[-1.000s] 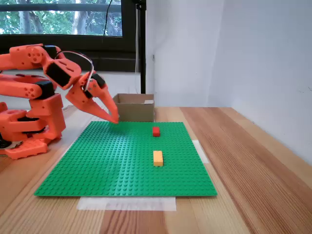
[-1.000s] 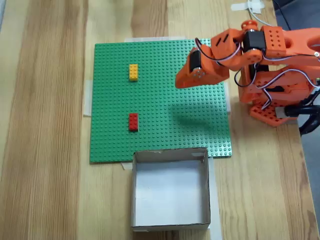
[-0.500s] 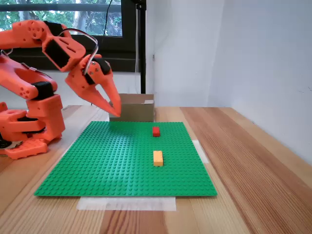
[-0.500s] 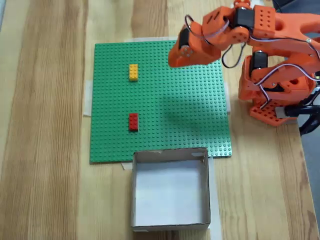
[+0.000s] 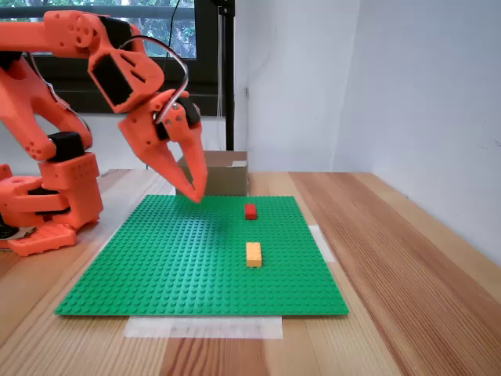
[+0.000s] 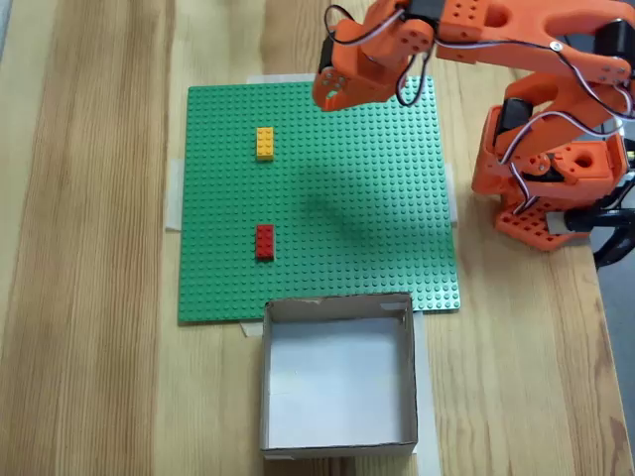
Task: Pick the yellow lego block and put it in the box.
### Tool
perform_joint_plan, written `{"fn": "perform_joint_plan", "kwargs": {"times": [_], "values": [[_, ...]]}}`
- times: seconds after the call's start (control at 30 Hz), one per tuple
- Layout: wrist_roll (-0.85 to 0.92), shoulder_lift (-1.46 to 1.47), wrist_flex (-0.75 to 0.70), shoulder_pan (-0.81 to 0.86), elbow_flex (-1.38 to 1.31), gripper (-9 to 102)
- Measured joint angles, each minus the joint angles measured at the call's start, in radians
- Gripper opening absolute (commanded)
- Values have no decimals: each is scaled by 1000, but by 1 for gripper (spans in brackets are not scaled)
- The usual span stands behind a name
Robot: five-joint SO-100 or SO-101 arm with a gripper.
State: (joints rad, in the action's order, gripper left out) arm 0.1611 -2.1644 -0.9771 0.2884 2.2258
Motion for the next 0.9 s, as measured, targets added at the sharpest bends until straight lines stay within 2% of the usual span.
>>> {"fn": "perform_joint_plan", "kwargs": {"times": [0.37, 0.9], "values": [[44, 284, -14, 87, -190, 3], [60, 482, -28, 133, -368, 4]]}}
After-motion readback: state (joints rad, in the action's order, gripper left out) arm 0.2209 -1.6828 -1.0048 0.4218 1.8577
